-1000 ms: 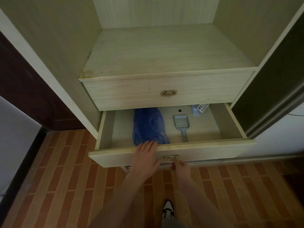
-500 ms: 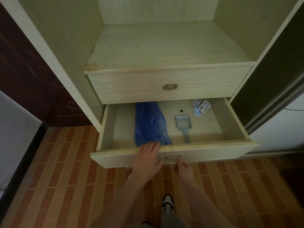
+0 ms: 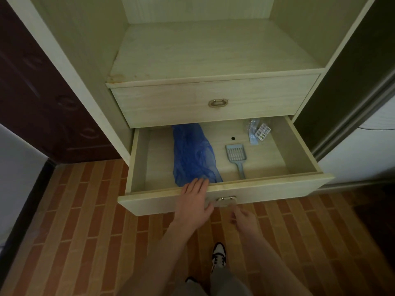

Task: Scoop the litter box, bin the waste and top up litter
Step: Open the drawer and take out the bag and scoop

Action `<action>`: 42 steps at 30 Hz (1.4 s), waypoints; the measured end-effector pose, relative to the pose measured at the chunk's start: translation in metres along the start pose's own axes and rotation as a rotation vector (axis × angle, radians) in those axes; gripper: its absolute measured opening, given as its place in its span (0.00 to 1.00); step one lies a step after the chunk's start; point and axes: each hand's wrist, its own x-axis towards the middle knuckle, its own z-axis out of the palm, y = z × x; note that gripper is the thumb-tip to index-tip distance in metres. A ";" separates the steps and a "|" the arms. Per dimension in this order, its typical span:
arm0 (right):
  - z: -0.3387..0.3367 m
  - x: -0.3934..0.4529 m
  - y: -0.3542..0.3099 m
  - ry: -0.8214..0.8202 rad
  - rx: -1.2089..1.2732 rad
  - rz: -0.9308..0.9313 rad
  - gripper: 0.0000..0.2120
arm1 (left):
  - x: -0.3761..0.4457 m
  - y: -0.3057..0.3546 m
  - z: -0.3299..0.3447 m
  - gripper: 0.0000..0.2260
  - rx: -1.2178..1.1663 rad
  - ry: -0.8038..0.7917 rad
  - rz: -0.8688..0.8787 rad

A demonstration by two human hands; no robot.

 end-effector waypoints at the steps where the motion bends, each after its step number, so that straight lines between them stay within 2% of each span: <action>1: -0.005 -0.004 0.005 0.003 -0.061 -0.030 0.16 | -0.001 0.001 -0.001 0.33 -0.001 -0.006 -0.005; 3: -0.016 -0.013 0.010 0.079 -0.208 -0.158 0.15 | -0.003 0.002 -0.003 0.34 -0.005 -0.024 -0.018; 5: -0.028 -0.025 0.003 0.163 -0.207 -0.337 0.13 | -0.005 0.004 -0.002 0.35 0.003 -0.039 -0.028; 9: -0.044 -0.034 -0.045 0.142 -0.195 -0.604 0.08 | -0.002 0.005 -0.010 0.35 0.053 -0.052 -0.028; 11: -0.048 -0.024 -0.073 0.140 -0.254 -0.684 0.07 | 0.002 0.005 -0.015 0.34 0.064 -0.048 -0.038; 14: -0.050 0.004 -0.110 0.115 -0.393 -0.705 0.08 | 0.011 0.007 -0.021 0.31 0.032 -0.005 -0.108; 18: -0.047 0.051 -0.140 0.072 -0.625 -0.637 0.17 | 0.035 0.005 -0.027 0.25 -0.094 0.044 -0.250; 22: -0.039 0.092 -0.153 0.023 -0.863 -0.464 0.21 | 0.068 -0.008 -0.020 0.17 -0.171 -0.078 -0.341; 26: -0.032 0.130 -0.156 -0.088 -1.095 -0.292 0.21 | 0.098 -0.009 -0.009 0.15 -0.242 -0.249 -0.397; 30: -0.025 0.151 -0.163 -0.145 -1.202 -0.184 0.15 | 0.121 0.003 -0.005 0.17 -0.249 -0.309 -0.427; 33: -0.017 0.172 -0.162 -0.241 -1.388 -0.171 0.14 | 0.136 0.015 -0.004 0.13 -0.244 -0.422 -0.441; 36: -0.011 0.197 -0.152 -0.245 -1.473 -0.155 0.14 | 0.144 0.017 0.004 0.09 -0.176 -0.490 -0.455; 39: -0.009 0.209 -0.148 -0.289 -1.521 -0.126 0.11 | 0.148 0.017 0.015 0.09 -0.074 -0.531 -0.459; 42: -0.008 0.215 -0.146 -0.349 -1.577 -0.107 0.15 | 0.153 0.018 0.019 0.09 -0.091 -0.544 -0.490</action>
